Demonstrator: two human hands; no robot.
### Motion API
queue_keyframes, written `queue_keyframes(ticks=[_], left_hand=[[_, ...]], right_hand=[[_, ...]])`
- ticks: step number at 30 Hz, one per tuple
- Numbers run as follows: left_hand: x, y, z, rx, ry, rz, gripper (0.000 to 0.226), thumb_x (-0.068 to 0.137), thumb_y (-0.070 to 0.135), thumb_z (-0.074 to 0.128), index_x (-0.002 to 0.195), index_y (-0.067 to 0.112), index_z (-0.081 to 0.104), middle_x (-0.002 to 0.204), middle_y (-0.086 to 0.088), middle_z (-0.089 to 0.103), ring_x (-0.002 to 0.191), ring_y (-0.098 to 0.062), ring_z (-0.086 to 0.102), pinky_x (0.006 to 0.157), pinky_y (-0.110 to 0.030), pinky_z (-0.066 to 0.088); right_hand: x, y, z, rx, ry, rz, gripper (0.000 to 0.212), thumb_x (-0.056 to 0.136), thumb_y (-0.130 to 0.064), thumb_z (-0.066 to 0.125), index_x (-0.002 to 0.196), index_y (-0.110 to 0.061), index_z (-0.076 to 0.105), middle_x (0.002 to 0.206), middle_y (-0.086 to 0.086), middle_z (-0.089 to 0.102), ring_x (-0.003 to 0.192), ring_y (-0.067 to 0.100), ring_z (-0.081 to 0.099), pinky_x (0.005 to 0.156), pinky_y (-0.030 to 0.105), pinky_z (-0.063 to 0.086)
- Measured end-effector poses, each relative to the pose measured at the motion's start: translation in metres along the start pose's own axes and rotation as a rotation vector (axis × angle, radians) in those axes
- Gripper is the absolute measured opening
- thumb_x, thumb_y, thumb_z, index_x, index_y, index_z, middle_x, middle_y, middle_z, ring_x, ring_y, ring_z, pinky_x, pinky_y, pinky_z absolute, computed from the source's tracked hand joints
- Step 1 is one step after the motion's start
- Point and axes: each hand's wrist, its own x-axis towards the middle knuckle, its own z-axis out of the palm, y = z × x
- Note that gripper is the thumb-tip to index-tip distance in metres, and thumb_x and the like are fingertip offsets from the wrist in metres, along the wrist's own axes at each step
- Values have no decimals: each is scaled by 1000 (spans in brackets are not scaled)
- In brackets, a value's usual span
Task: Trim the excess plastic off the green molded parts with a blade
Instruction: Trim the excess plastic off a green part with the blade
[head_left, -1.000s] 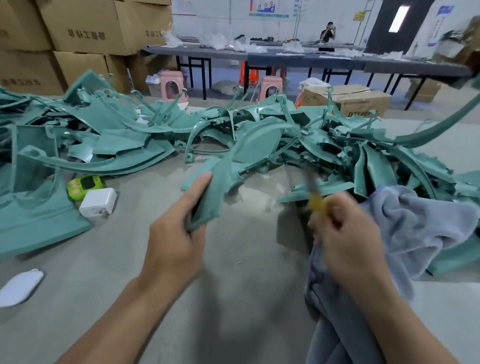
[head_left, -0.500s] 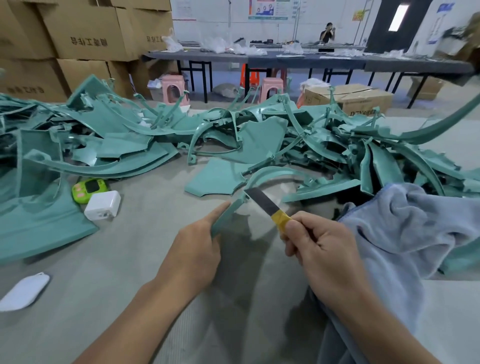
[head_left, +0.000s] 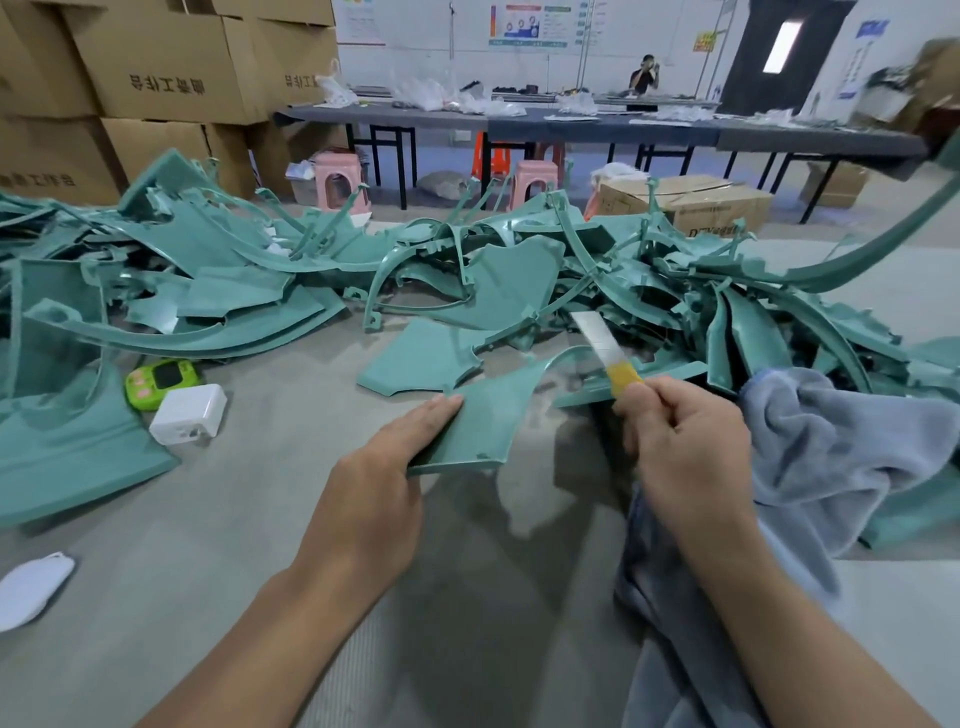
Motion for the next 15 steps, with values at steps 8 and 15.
queue_keyframes(ticks=[8,15], left_hand=[[1,-1,-5,-12,78,17,88,73,-28,52,132,37,62,135,26,54,125,29,36,110,-2,23],[0,0,-10,-36,138,68,93,72,-31,52,128,43,62,132,37,53,127,19,45,110,-5,28]], right_hand=[[4,10,4,-198,-4,177,40,98,-32,60,61,-15,60,53,0,59,57,22,56,59,38,45],[-15,3,9,29,-202,-18,33,96,-38,57,66,-24,63,56,-5,60,52,6,52,52,29,42]])
